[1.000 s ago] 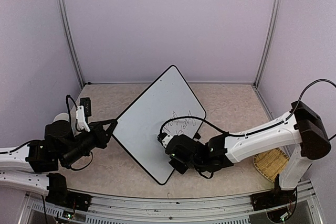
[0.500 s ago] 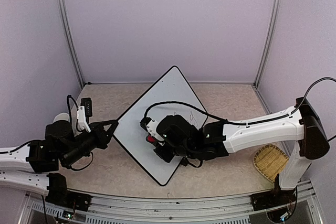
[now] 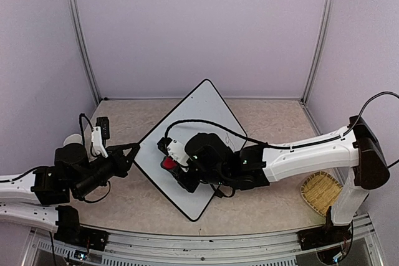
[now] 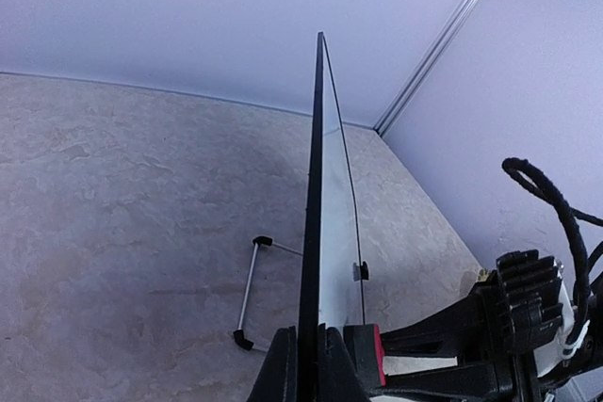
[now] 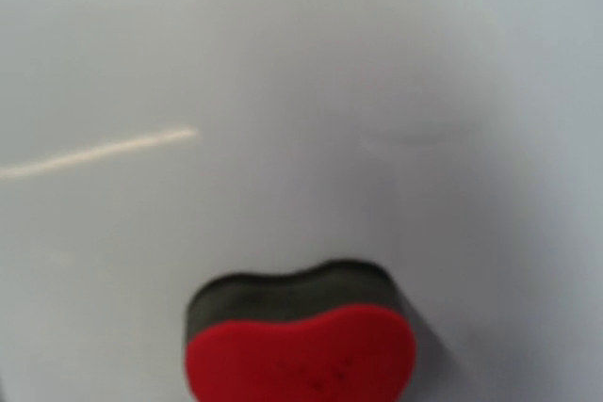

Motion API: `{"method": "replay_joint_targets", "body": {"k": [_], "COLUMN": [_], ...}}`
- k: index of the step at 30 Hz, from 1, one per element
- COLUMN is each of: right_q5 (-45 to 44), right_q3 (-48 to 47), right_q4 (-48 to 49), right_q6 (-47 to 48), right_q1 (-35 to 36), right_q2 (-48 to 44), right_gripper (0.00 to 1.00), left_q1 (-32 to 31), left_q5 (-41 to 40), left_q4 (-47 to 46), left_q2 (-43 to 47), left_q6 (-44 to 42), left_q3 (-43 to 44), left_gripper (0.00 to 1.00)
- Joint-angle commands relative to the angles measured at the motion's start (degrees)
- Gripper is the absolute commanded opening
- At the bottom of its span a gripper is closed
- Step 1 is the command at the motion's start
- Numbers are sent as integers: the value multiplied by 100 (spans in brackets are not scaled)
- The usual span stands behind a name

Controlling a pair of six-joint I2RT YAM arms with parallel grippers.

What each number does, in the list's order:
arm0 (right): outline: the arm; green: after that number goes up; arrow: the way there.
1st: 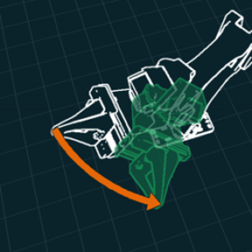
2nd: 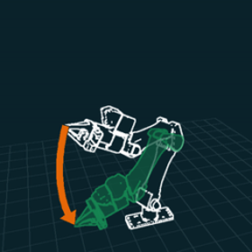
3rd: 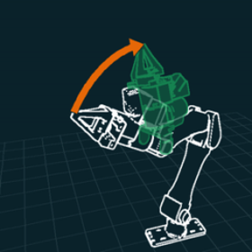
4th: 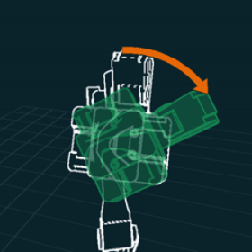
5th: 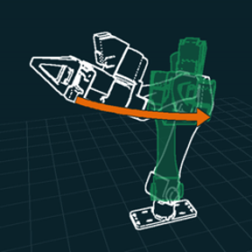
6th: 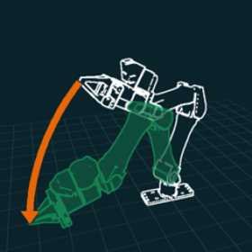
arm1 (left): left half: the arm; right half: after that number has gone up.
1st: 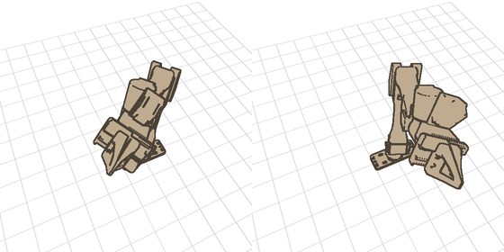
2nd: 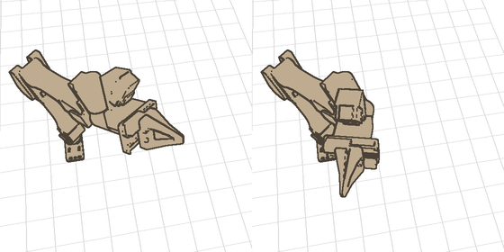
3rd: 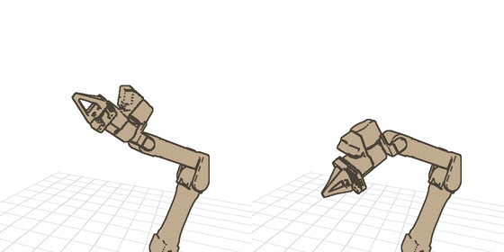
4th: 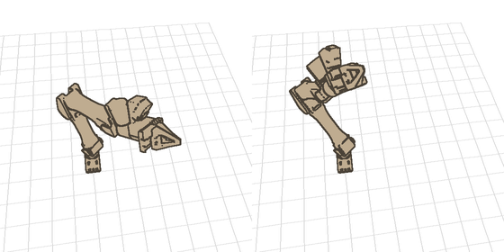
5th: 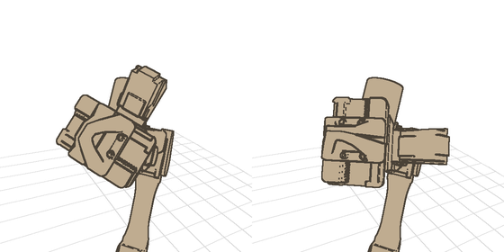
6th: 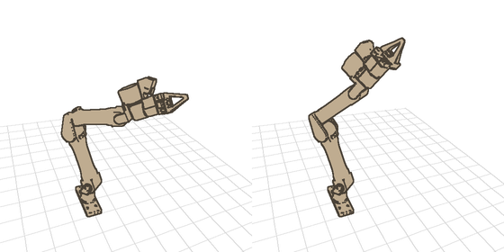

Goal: Erase the whiteboard
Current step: Erase the whiteboard at the center of the board.

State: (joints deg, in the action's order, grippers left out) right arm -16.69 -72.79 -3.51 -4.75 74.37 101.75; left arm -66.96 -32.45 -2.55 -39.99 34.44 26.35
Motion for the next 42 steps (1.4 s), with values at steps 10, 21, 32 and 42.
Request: {"method": "replay_joint_targets", "body": {"k": [10,21,32,42], "right_q5": [836,462,-5,-65], "right_q3": [312,516,248,181], "right_q4": [268,46,-307,-344], "right_q6": [-214,-568,-436,-316], "right_q1": [321,-414,-573,-783], "right_q2": [277,101,323,232], "right_gripper": [20,20,20,20], "left_q1": [-157,-164,-160,-159], "left_q5": [744,696,705,713], "left_q4": [236,305,294,255], "left_q2": [-8,79,68,27], "left_q6": [-245,-245,-235,-233], "left_q3": [-112,-142,-138,-132], "left_gripper": [0,0,0,0]}}
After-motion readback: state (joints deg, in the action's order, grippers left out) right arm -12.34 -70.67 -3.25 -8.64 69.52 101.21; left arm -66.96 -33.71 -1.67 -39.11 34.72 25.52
